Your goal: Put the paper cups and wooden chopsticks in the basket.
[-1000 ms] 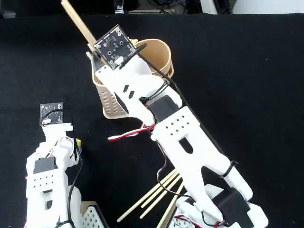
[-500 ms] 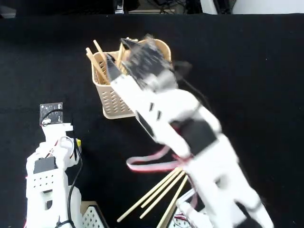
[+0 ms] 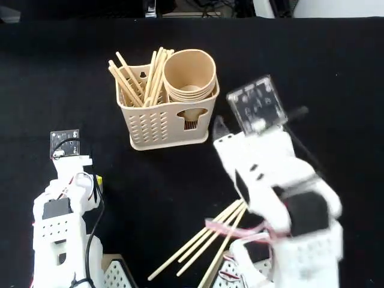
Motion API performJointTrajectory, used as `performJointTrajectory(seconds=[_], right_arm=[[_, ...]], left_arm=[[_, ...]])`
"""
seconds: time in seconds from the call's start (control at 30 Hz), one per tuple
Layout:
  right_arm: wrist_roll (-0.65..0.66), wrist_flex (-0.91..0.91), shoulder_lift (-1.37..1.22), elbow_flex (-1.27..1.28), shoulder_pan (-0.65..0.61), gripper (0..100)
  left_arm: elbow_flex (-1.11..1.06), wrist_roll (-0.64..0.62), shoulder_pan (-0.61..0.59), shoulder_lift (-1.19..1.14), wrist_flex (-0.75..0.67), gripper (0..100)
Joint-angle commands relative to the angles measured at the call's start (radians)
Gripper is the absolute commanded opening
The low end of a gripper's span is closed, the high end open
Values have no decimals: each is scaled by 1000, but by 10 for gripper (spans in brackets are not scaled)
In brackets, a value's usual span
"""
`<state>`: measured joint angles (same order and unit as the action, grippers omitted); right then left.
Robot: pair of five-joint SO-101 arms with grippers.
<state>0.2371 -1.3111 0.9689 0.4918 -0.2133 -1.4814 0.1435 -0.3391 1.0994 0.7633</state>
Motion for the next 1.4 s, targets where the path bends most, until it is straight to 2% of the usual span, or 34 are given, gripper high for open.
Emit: performJointTrajectory(seconds=[0.0,0.13,0.33,0.53,0.67,1.07,1.37], right_arm=[[2,-8,-70,140,109,150],[2,-8,-174,271,184,152],[5,-3,-337,380,193,155],[121,-2,-515,417,193,259],[176,2,-631,409,192,263],[169,189,-874,414,-12,262],[94,219,-803,329,-28,262]], left_arm=[[10,-3,13,-3,-15,187],[10,-3,13,-3,-15,187],[10,-3,13,-3,-15,187],[10,-3,13,-3,-15,187],[10,-3,13,-3,-15,187],[13,-6,13,-3,-15,187],[15,-6,13,-3,-15,187]])
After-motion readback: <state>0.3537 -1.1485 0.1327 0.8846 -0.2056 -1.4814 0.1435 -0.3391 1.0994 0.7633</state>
